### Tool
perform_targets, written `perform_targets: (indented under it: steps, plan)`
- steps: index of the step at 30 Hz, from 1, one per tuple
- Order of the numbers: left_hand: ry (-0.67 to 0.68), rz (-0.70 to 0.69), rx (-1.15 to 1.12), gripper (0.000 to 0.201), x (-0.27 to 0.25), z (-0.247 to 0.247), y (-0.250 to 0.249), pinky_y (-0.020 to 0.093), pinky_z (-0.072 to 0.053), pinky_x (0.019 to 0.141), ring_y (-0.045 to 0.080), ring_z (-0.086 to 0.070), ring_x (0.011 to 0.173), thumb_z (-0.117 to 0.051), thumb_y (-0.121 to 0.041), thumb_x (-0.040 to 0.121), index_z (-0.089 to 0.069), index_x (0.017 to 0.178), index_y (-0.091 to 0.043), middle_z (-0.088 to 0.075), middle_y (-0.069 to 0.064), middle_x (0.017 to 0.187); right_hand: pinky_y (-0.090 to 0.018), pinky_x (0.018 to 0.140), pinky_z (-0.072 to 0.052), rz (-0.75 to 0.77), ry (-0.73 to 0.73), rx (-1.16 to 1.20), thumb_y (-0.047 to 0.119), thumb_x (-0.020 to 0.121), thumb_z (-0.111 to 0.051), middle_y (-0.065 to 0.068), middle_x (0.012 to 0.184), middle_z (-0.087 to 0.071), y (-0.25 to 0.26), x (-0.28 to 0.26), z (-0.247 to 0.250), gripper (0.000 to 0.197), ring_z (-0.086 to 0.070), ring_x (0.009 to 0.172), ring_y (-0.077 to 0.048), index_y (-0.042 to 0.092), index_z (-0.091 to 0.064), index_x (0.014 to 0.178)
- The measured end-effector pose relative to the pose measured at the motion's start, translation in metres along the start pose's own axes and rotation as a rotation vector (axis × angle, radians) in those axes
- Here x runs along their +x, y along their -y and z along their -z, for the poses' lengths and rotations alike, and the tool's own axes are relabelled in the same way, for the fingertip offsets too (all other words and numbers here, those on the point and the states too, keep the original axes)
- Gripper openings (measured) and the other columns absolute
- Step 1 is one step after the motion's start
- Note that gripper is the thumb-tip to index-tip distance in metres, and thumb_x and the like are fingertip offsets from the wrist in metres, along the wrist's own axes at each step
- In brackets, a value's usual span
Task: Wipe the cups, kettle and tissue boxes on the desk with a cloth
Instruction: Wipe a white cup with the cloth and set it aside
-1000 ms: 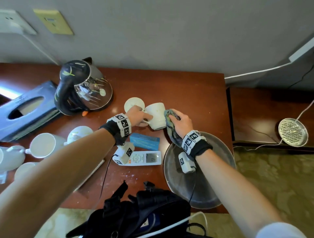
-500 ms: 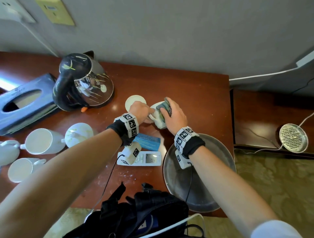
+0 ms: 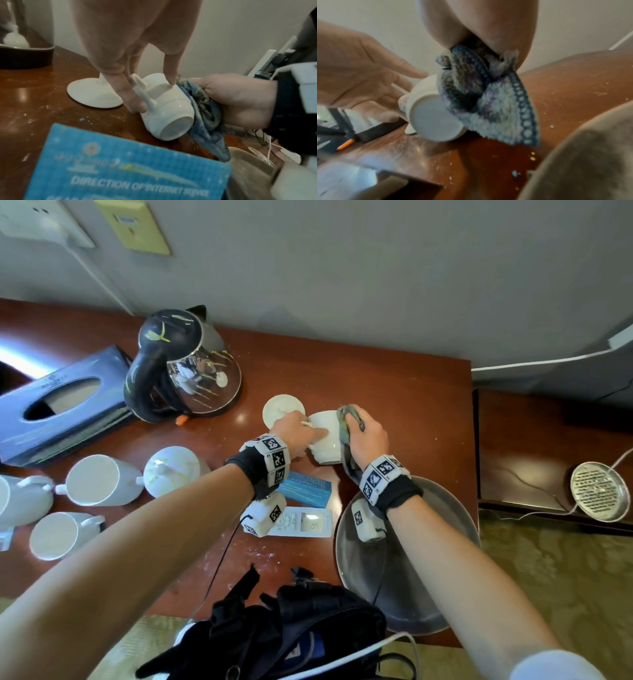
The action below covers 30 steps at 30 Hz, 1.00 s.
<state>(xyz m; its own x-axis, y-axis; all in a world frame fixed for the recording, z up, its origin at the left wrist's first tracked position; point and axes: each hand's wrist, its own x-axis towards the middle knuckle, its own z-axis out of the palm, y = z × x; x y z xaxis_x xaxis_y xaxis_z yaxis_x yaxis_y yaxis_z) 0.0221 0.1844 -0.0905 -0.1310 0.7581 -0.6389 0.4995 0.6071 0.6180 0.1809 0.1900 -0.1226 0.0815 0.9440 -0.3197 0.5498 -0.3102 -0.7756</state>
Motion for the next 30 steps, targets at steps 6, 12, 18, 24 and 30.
perform_targets:
  steps: [6,12,18,24,30]
  plan:
    - [0.101,-0.157,0.325,0.1,-0.004,-0.006,0.009,0.04,-0.036,0.109,0.033,-0.04,0.135,-0.079,-0.039,0.08,-0.019,0.156,-0.016,-0.026,0.012,0.154,-0.022,0.115,-0.032,0.221,0.011,0.196,0.017,0.096,-0.062,0.006,0.147,-0.049,-0.011,-0.022,-0.004,0.039,-0.043,0.131,0.004,0.036,-0.061,0.129]
    - [0.145,-0.185,0.417,0.104,0.003,-0.01,0.008,0.04,-0.026,0.118,0.034,-0.023,0.145,-0.073,-0.042,0.086,-0.004,0.158,-0.012,-0.01,0.017,0.16,-0.012,0.109,-0.027,0.237,0.067,0.128,0.022,0.096,-0.062,0.006,0.157,-0.034,-0.022,-0.022,-0.007,0.043,-0.035,0.13,0.008,0.033,-0.055,0.137]
    - [0.115,-0.18,0.36,0.099,0.014,-0.002,0.022,0.043,-0.032,0.114,0.031,-0.035,0.136,-0.078,-0.05,0.078,-0.025,0.155,-0.017,-0.033,0.012,0.148,-0.028,0.111,-0.038,0.172,0.105,0.23,0.022,0.097,-0.059,0.007,0.142,-0.053,-0.003,0.0,-0.015,0.032,-0.049,0.128,-0.008,0.03,-0.063,0.128]
    - [0.036,-0.224,0.39,0.092,0.007,0.003,0.028,0.04,-0.025,0.117,0.027,-0.024,0.143,-0.079,-0.051,0.076,-0.035,0.151,-0.02,-0.021,0.007,0.156,-0.032,0.103,-0.045,0.058,0.041,0.175,0.025,0.1,-0.052,0.0,0.127,-0.064,0.005,0.028,-0.001,0.031,-0.059,0.116,-0.017,0.024,-0.062,0.129]
    - [0.115,-0.329,0.581,0.105,-0.003,0.002,0.015,0.045,-0.04,0.107,0.029,-0.042,0.133,-0.073,-0.045,0.084,-0.001,0.158,-0.024,-0.033,0.008,0.153,-0.033,0.106,-0.046,0.056,-0.003,0.191,0.025,0.099,-0.054,0.01,0.122,-0.062,-0.016,0.016,0.019,0.032,-0.058,0.113,-0.01,0.027,-0.061,0.131]
